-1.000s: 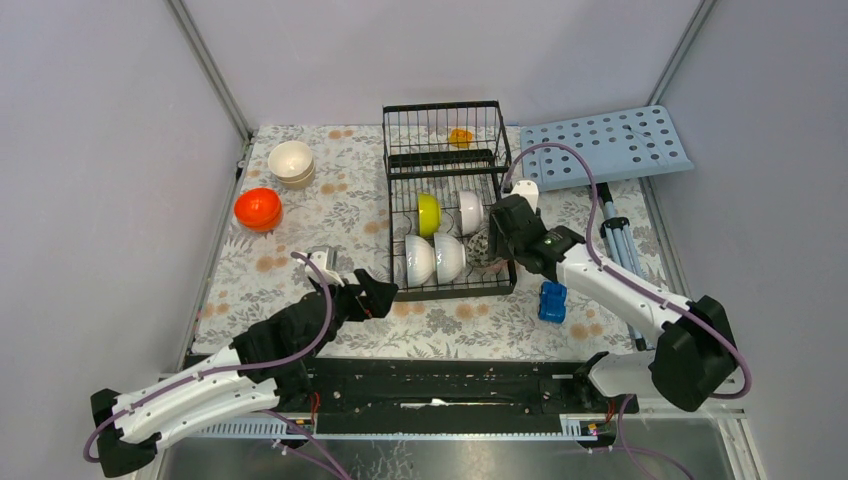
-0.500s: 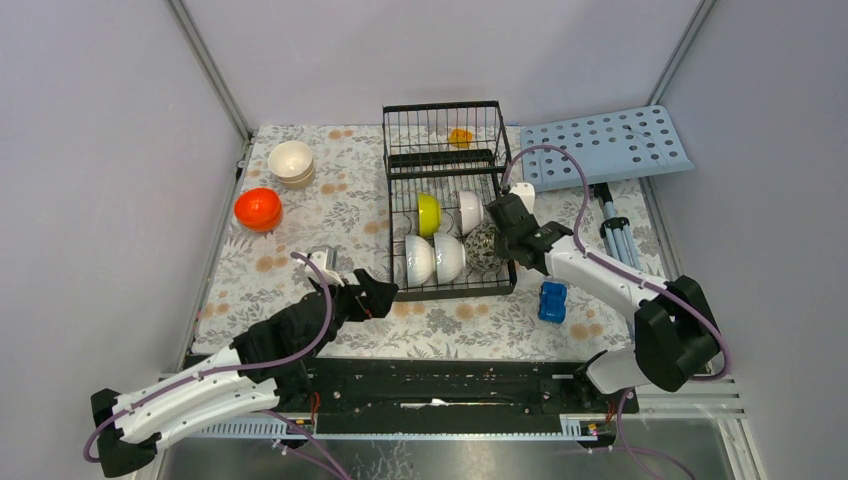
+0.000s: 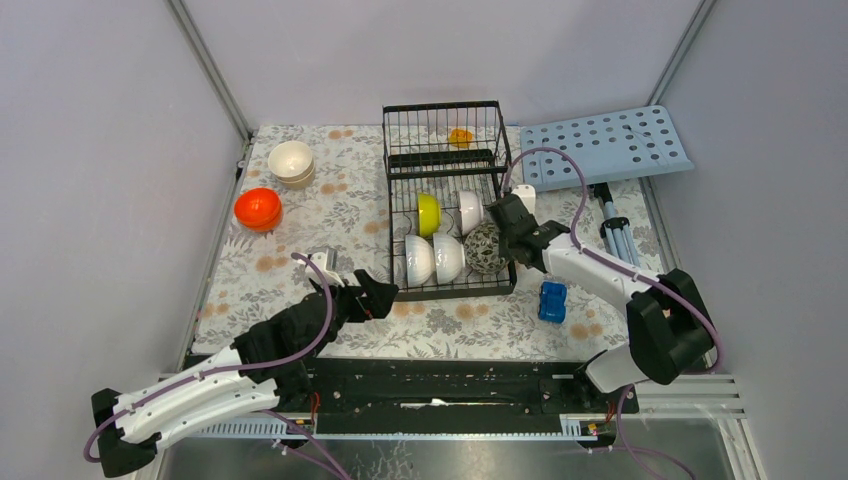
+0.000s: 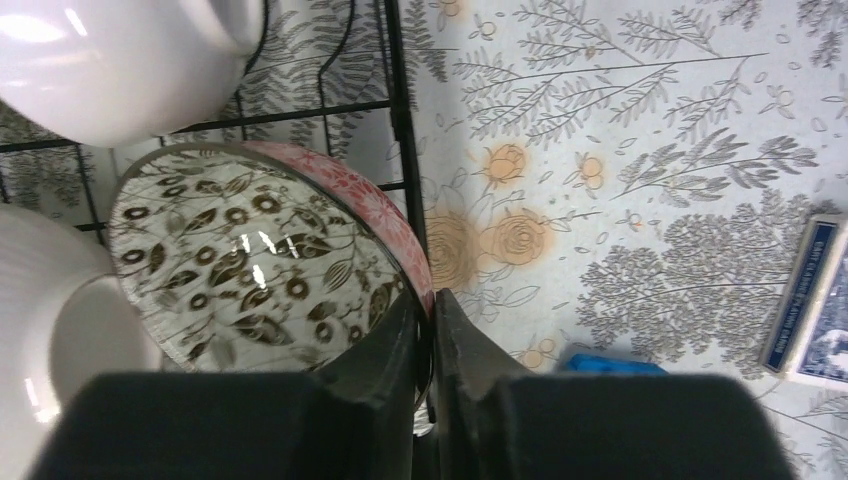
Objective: Unload the bowls from the dish rack
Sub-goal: Pick up the bowl from the dish rack, then place the bowl at the center of the board.
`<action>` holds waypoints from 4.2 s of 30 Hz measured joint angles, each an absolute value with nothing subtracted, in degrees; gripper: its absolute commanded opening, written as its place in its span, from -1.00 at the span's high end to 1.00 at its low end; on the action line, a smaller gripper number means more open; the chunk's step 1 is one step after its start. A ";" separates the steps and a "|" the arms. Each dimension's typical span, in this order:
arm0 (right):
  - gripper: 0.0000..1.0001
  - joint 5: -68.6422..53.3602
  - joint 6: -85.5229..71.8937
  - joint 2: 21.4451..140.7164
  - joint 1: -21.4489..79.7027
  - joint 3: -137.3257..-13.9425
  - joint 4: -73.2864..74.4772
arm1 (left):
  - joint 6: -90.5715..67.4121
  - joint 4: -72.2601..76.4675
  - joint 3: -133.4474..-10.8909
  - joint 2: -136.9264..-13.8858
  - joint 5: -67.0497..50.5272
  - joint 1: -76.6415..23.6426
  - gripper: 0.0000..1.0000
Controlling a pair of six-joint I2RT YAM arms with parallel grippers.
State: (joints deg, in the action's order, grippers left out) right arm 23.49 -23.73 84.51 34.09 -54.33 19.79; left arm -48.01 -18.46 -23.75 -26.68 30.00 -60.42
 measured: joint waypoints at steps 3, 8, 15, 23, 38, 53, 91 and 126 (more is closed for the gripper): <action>1.00 23.86 -23.62 84.53 33.52 -54.24 19.77 | -48.05 -18.46 -23.75 -26.68 29.95 -60.42 -0.97; 1.00 23.83 -23.62 84.38 33.47 -54.24 19.86 | -48.05 -18.48 -23.75 -26.68 29.95 -60.42 -0.97; 1.00 23.05 -23.57 81.56 33.47 -54.43 22.68 | -48.03 -18.46 -23.75 -26.89 29.98 -60.42 -0.97; 1.00 23.55 -22.87 78.59 33.50 -56.42 25.04 | -47.83 -18.41 -23.77 -28.40 30.00 -60.42 -0.98; 1.00 19.29 -22.37 61.58 33.76 -57.36 30.61 | -44.77 -19.03 -31.77 -31.64 35.27 -60.42 -0.97; 1.00 -13.15 -23.35 51.83 38.76 -49.41 23.62 | -29.80 -14.76 -49.36 -39.51 22.70 -60.42 -0.97; 1.00 7.07 -30.79 60.90 55.53 -50.48 23.57 | -31.53 -49.45 -71.35 -76.29 34.61 -71.92 0.28; -0.56 7.29 -32.86 56.01 57.39 -51.72 22.06 | -35.07 -44.18 -62.06 -69.78 36.51 -72.27 1.00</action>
